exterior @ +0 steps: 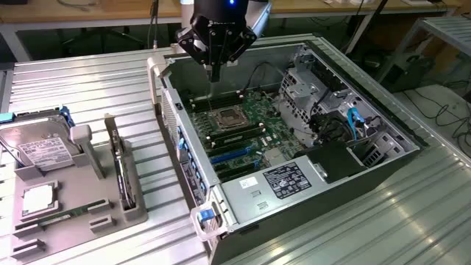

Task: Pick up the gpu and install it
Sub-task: 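Reach for the gpu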

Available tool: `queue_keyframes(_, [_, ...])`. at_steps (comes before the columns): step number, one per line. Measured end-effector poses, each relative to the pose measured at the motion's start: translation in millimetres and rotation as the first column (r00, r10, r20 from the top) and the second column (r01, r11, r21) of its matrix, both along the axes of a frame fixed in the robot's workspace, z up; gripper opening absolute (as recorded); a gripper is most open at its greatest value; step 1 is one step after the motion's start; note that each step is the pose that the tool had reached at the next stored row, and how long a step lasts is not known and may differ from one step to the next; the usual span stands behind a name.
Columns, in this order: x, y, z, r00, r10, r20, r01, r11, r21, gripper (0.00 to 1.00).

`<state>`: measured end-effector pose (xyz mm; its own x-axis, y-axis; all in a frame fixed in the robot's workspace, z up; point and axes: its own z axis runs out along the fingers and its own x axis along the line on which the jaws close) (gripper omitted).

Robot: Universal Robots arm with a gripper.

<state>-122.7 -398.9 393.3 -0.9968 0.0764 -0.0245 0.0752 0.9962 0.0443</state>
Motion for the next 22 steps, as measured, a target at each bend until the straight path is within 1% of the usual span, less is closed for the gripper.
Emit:
queue_keyframes(4, [-9.7, -0.1, 0.0, 1.0000, 0.000, 0.0000, 0.000, 1.0000, 0.0001, 0.11])
queue_keyframes(11, [-19.0, -0.1, 0.0, 1.0000, 0.000, 0.0000, 0.000, 1.0000, 0.0000, 0.11])
queue_keyframes(17, [-30.8, -0.1, 0.0, 1.0000, 0.000, 0.0000, 0.000, 1.0000, 0.0001, 0.11])
queue_keyframes(22, [-37.4, -0.1, 0.0, 1.0000, 0.000, 0.0001, 0.000, 1.0000, 0.0001, 0.11])
